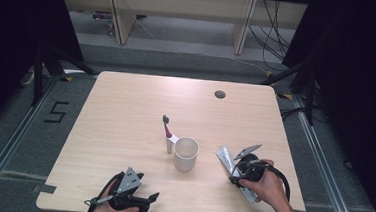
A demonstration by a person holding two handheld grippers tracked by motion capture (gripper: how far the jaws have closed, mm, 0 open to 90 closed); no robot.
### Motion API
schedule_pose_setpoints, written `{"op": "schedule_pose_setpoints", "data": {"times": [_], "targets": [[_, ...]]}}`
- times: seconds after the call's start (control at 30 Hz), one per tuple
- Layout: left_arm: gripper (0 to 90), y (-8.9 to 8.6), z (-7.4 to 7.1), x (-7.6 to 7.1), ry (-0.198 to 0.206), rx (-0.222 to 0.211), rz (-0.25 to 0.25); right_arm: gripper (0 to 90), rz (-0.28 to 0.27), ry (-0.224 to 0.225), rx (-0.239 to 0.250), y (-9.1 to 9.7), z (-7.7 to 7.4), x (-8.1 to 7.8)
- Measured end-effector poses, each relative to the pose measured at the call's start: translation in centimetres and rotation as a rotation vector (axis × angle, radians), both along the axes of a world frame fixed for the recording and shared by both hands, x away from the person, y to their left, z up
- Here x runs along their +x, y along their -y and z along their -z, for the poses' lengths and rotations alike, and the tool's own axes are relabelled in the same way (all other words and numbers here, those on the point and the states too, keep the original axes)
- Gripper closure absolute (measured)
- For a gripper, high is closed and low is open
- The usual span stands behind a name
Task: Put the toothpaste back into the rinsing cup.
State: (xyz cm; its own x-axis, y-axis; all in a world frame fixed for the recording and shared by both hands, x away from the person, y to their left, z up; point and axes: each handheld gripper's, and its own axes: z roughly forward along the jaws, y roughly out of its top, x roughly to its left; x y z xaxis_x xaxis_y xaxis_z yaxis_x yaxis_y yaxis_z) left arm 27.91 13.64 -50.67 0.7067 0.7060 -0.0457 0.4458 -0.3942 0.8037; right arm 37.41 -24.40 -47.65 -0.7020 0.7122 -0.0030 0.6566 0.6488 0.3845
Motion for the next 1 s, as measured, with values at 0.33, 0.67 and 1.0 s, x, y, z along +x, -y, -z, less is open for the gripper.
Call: {"op": "schedule_pose_setpoints", "data": {"times": [0.33,0.67,1.0], "targets": [[17.7,0.3,0.2,-0.1,0.001,-0.019,-0.008,55.7,0.003,-0.078,0.009,0.3,0.2,1.2],[18.1,0.3,0.2,-0.1,-0.005,-0.01,0.004,57.2,-0.011,-0.143,-0.042,-0.2,-0.1,2.0],[18.4,0.3,0.2,-0.1,0.0,0.01,0.01,59.1,-0.054,-0.177,-0.083,-0.4,-0.3,2.9]]}}
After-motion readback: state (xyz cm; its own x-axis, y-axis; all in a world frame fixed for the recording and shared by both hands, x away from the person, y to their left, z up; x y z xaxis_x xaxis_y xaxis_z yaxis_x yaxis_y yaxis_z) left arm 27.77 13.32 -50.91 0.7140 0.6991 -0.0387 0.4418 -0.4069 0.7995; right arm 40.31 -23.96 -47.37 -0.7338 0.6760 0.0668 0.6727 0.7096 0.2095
